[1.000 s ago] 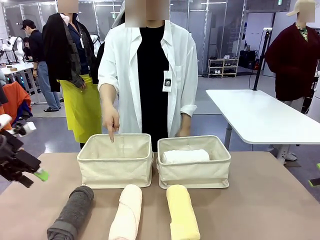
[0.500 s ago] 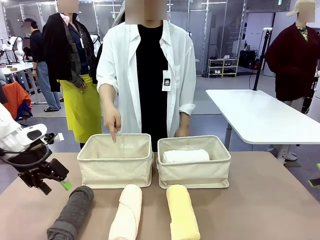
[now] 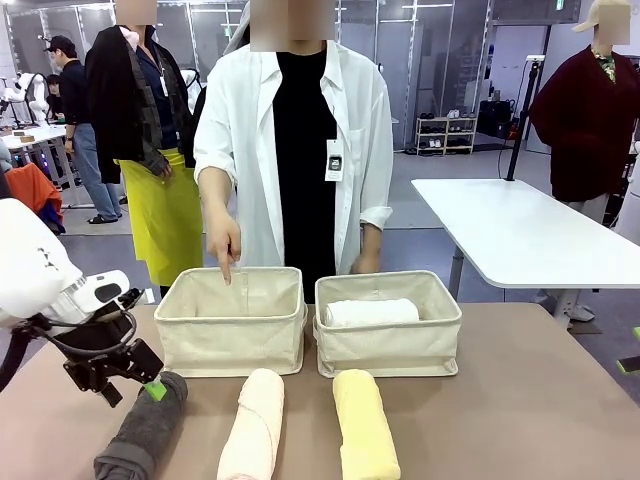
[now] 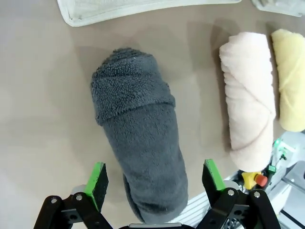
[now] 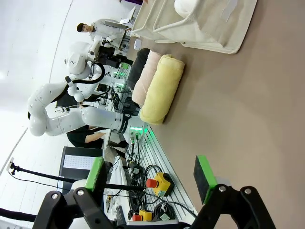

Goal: Divide the towels into two baskets.
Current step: Pick up one hotel-folded towel from the bottom of the table and place it in the Fabric basket indicated by the person.

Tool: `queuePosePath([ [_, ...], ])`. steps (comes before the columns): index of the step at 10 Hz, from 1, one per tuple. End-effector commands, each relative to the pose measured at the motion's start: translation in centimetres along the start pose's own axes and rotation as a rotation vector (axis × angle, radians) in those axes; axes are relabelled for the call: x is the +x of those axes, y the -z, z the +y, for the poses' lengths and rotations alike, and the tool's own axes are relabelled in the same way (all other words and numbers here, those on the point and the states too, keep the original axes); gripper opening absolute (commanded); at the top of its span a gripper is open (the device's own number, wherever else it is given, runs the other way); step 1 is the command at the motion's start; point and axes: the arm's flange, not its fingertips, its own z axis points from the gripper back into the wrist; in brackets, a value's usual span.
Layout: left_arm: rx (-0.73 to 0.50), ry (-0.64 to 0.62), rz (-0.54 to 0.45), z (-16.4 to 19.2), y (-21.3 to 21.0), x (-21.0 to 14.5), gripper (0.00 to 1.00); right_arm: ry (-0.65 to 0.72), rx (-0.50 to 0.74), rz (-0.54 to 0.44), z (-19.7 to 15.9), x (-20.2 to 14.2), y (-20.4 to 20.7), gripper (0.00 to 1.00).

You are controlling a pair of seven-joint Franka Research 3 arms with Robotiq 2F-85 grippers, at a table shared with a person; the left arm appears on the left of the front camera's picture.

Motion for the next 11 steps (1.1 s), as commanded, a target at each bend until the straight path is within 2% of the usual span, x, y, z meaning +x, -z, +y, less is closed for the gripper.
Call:
queuePosePath([
  [1, 0.045, -0.021, -0.021, 0.1, 3.1, -4.3, 1.00, -0.002, -0.007, -0.008, 0.4, -0.2, 0.1, 0.93],
  [5, 0.048, -0.002, 0.057, -0.3, 5.5, -4.6, 1.00, -0.002, -0.007, -0.008, 0.4, -0.2, 0.1, 0.93],
  [9, 0.062, -0.027, 0.024, 0.6, 7.3, -5.1, 1.00, -0.002, -0.007, -0.008, 0.4, -0.2, 0.1, 0.93],
  [10, 0.068, -0.021, 0.018, 0.7, 7.4, -5.2, 0.95, -0.002, -0.007, -0.008, 0.4, -0.2, 0.1, 0.93],
  [11, 0.054, -0.028, 0.026, 0.7, 7.4, -5.2, 0.83, -0.002, -0.007, -0.008, 0.4, -0.2, 0.1, 0.93],
])
